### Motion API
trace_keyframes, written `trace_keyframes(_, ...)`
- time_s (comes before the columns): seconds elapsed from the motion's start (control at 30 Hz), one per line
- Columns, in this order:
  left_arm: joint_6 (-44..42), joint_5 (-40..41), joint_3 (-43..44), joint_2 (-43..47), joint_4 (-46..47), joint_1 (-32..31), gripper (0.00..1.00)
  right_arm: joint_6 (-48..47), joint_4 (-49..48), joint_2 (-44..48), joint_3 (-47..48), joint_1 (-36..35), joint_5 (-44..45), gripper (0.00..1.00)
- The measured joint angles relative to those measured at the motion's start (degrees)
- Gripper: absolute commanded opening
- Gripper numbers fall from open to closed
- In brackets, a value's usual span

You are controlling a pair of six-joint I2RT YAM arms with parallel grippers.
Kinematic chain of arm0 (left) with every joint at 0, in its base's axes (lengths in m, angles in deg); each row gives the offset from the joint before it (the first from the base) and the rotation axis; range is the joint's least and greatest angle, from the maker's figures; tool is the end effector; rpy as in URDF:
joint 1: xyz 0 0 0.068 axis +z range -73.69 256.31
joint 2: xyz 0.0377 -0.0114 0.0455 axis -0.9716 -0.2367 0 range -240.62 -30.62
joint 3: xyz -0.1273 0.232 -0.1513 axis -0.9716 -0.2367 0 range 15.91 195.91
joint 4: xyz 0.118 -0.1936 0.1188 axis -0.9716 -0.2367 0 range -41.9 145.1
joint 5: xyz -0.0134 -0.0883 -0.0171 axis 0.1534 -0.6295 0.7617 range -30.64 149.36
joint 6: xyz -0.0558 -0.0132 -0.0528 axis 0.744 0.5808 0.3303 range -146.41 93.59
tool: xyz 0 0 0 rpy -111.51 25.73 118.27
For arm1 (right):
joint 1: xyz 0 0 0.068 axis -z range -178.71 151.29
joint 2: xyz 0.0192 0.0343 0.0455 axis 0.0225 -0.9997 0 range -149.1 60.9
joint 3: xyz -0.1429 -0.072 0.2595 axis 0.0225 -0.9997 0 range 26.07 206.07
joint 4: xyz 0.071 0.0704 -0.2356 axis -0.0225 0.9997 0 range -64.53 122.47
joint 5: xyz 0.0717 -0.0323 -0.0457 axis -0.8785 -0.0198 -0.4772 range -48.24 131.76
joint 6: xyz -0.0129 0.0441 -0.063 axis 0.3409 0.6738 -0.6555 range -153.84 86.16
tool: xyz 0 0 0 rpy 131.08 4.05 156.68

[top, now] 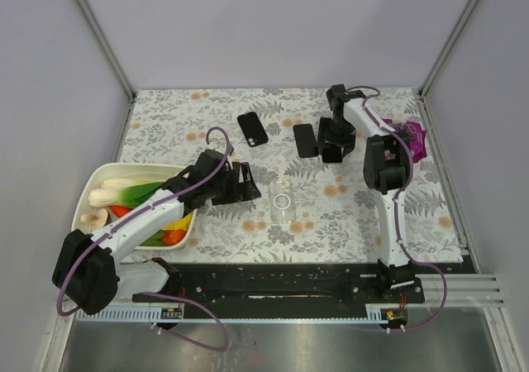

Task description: Put the phone into the phone case

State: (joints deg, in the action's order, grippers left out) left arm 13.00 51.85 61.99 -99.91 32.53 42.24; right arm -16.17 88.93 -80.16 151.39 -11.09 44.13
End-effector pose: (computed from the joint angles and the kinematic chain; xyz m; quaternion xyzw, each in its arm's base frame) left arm 0.2073 -0.1506 0.2519 -0.0185 0.9246 -0.2733 0.2647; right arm 0.5122 0.1096 0.1550 0.0478 0.9942 0.0045 0.0963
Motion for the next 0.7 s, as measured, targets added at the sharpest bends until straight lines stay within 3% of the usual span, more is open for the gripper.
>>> trace_keyframes(0.53,4.09,-0.26,-5.33,-0.37,6.36,-4.11,0.98,7.93,-19.61,29.83,-49.75,-5.6,-3.65,0.31)
trace_keyframes(0.63,4.5,-0.26,-5.35,-1.22,7.39,-4.94,0.98,9.35,-23.26,35.23,-57.11,-6.84,-4.07,0.35)
trace_keyframes(0.7,4.68,-0.24,-5.35,-1.86,7.87,-5.07,0.98,10.38,-25.4,38.53,-61.42,-7.52,-4.13,0.44)
